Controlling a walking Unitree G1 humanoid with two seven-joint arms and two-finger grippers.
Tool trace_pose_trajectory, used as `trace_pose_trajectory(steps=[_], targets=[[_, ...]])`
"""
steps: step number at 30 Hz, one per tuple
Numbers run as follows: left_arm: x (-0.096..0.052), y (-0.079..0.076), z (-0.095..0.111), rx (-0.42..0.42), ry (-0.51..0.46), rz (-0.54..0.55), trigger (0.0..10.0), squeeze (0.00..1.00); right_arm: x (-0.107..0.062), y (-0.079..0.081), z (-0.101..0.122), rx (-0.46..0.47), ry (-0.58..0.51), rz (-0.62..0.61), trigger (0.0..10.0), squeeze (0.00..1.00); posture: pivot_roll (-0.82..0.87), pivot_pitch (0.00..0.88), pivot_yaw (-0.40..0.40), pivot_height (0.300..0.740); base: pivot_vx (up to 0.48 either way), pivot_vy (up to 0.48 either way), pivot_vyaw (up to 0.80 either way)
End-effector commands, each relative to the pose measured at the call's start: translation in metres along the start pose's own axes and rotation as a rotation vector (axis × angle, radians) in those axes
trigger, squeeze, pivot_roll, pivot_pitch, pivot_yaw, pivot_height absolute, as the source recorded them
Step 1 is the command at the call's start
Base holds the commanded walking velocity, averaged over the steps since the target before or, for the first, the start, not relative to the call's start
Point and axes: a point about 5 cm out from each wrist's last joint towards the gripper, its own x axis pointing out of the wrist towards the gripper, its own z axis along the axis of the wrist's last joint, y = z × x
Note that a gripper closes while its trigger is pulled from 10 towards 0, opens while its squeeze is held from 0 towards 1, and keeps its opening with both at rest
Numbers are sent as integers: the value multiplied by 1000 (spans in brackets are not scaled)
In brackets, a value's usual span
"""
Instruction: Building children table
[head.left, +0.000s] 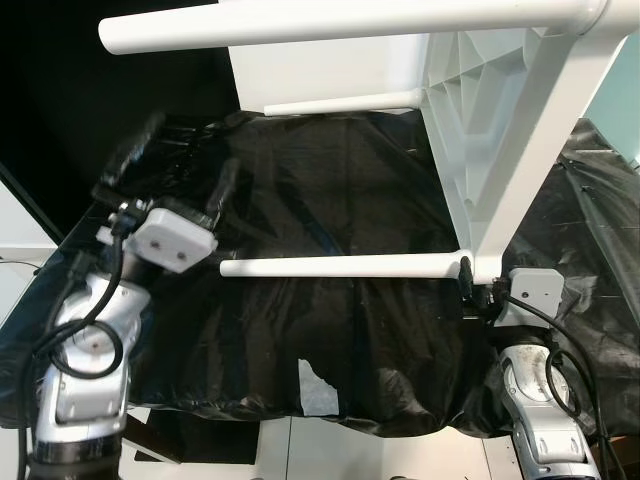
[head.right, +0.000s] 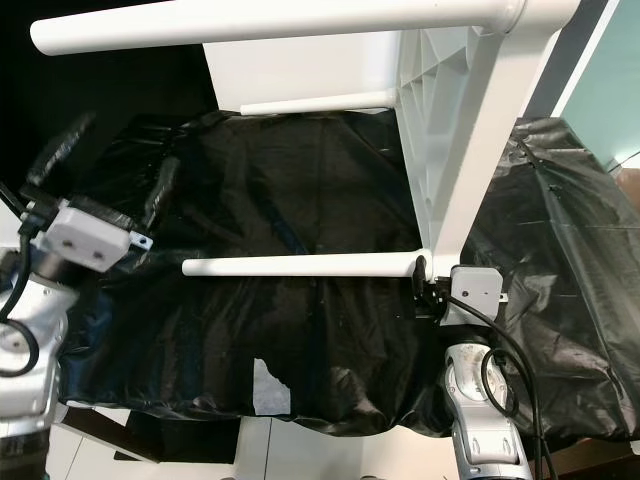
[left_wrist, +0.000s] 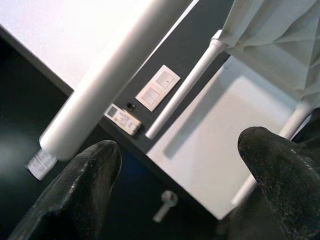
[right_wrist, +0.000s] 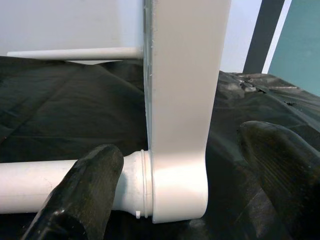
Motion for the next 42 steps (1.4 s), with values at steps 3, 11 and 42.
trace_pose_trajectory(steps=[3, 11, 42], targets=[[20, 20, 6, 59, -21, 273, 10000, 0, 2, 9, 2, 49, 12, 52, 10000, 0, -4, 35, 14, 740, 0, 0, 0], [67, 39, 29, 206, -130, 299, 10000, 0, -3, 42, 4, 143, 50, 187, 10000, 0, -4, 23, 55, 740, 0, 0, 0], [145, -6, 23, 14, 120, -256, 10000, 0, -7, 76, 11, 397, 169, 273, 10000, 0, 48, 46, 61, 740, 0, 0, 0]])
